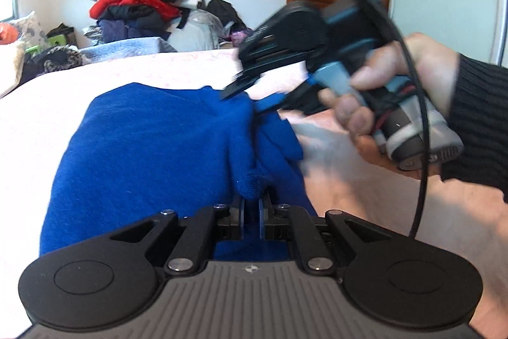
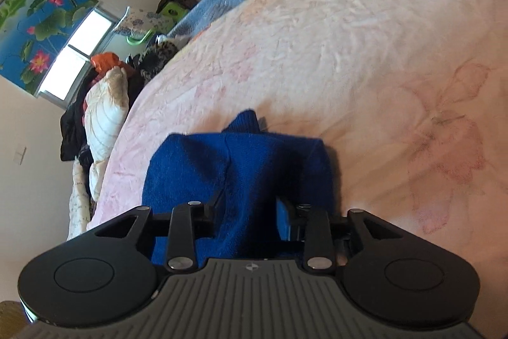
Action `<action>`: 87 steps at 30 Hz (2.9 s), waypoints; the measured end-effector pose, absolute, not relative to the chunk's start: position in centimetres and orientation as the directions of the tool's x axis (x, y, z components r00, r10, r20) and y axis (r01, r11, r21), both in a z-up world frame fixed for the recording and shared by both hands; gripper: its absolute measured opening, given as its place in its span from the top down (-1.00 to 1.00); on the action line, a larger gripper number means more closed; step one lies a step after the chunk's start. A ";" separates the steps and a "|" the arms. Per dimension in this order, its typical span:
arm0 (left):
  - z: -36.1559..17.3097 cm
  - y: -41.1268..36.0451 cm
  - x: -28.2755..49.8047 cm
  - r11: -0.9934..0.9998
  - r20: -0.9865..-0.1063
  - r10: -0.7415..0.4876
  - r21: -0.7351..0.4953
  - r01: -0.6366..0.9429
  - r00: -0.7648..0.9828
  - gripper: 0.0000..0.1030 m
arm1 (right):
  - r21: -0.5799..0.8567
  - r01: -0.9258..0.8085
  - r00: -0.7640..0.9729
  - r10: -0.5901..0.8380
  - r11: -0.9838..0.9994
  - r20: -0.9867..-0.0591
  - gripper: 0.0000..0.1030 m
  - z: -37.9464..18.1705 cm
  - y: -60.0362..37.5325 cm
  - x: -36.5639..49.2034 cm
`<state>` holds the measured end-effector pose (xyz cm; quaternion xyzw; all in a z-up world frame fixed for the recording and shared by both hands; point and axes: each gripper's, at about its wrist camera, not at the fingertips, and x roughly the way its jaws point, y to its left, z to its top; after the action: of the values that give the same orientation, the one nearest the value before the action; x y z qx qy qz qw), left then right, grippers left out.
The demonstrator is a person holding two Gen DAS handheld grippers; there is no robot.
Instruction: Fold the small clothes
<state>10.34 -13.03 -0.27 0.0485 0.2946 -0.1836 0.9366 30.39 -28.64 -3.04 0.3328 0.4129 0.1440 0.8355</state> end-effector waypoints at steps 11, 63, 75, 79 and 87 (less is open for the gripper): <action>-0.9 -14.2 11.0 0.932 -0.613 -0.285 0.003 0.362 0.737 0.81 | 0.289 -0.256 0.629 0.386 0.923 -0.675 -0.09 1.4 -20.1 30.8; -1.2 0.4 8.4 0.980 -0.641 -0.148 0.006 0.198 0.753 0.83 | 0.627 -0.117 0.481 0.596 0.770 -0.643 0.79 -1.7 -24.6 17.8; -1.3 0.7 8.3 0.972 -0.655 -0.132 0.061 0.227 0.744 0.86 | 0.622 -0.096 0.411 0.600 0.778 -0.687 0.64 -3.5 -25.0 17.3; -0.9 1.3 7.3 0.966 -0.606 -0.181 0.038 0.255 0.775 0.80 | 0.703 -0.073 0.434 0.657 0.708 -0.617 0.04 -2.0 -26.6 17.8; -2.7 1.1 7.7 0.978 -0.589 -0.144 0.036 0.204 0.795 -0.10 | 0.807 0.056 0.659 0.585 0.588 -0.473 -0.67 -0.1 -30.6 26.7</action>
<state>7.67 1.08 -2.68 0.0488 0.3068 -0.0921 0.9461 26.74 -30.63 -0.12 0.4231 0.3791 0.1641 0.8065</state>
